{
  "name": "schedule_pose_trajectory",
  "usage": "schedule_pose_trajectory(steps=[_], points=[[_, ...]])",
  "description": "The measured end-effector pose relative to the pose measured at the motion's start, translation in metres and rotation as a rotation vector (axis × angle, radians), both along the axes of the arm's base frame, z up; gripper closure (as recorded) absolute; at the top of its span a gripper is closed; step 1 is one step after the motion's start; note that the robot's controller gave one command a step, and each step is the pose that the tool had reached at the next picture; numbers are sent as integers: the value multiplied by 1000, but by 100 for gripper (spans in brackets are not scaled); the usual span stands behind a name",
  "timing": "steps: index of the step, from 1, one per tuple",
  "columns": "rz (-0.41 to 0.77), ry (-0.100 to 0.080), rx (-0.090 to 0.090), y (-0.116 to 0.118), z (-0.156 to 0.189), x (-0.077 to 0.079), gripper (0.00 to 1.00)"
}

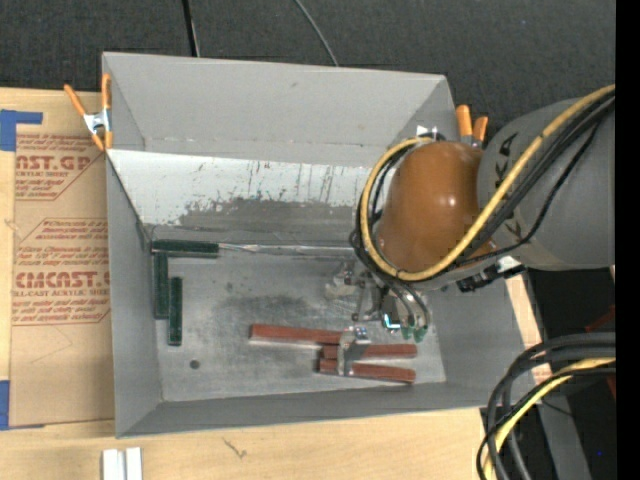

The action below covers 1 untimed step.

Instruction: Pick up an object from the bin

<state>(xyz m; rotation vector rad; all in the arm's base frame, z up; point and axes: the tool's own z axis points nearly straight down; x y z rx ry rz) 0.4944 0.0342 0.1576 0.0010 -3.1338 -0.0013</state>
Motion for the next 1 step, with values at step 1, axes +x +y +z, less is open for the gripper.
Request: schedule_pose_trajectory(steps=[1], points=[[0,-7,0,0,4,2,0]])
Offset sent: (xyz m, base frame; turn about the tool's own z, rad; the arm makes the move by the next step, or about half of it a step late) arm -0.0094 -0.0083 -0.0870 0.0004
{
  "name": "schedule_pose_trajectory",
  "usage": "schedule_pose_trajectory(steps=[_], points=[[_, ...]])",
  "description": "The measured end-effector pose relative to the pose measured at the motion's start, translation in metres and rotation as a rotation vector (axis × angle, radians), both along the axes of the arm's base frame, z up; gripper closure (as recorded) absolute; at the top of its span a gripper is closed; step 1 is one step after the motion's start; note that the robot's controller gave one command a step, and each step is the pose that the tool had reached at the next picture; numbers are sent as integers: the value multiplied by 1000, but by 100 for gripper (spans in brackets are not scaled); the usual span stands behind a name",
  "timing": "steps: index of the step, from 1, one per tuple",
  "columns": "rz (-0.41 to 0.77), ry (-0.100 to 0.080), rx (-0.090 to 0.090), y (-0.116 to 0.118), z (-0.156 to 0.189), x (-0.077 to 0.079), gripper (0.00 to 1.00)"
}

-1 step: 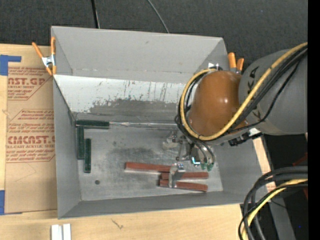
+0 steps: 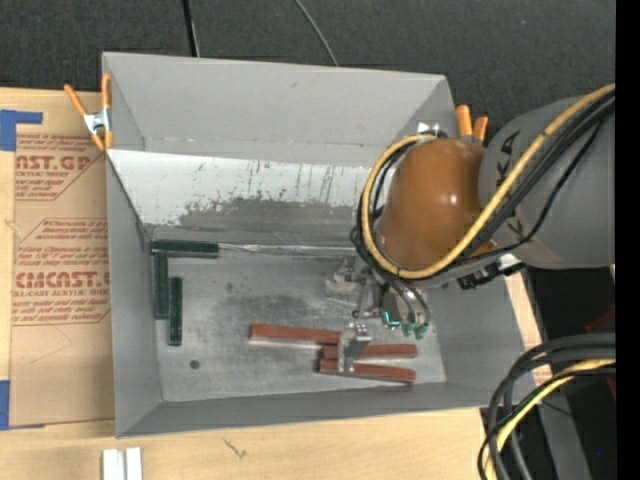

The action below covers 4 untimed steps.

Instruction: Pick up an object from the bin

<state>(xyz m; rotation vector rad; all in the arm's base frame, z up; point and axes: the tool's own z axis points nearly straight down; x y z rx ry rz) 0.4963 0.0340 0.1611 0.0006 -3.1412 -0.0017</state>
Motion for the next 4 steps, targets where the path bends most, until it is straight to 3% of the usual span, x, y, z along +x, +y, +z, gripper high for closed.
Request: schedule_pose_trajectory(steps=[1,2,3,4], points=[[1,-6,1,-7,-87,-9,100],[1,-6,1,-7,-87,-9,100],[39,-2,-1,-29,15,26,100],[39,-1,-1,-29,15,26,100]])
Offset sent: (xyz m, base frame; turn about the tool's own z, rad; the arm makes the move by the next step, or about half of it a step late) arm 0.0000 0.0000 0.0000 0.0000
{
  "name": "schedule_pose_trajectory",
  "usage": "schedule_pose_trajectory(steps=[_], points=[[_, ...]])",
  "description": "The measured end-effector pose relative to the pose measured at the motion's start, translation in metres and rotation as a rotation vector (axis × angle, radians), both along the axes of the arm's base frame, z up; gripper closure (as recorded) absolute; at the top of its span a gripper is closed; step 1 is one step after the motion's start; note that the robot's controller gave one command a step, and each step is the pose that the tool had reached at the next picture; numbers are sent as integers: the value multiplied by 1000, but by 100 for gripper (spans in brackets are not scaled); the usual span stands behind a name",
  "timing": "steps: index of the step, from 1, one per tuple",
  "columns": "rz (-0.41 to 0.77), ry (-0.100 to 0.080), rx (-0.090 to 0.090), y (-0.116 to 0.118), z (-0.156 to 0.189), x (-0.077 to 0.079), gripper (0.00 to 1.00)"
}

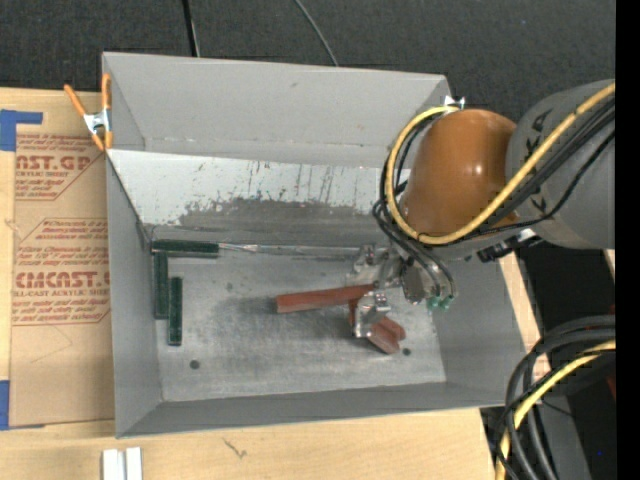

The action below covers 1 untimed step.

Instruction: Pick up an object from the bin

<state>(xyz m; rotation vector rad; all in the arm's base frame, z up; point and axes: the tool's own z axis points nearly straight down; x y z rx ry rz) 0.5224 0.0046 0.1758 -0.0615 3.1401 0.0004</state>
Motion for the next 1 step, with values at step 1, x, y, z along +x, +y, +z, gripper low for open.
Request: schedule_pose_trajectory(steps=[1], points=[[18,3,0,2,25,-2,100]])
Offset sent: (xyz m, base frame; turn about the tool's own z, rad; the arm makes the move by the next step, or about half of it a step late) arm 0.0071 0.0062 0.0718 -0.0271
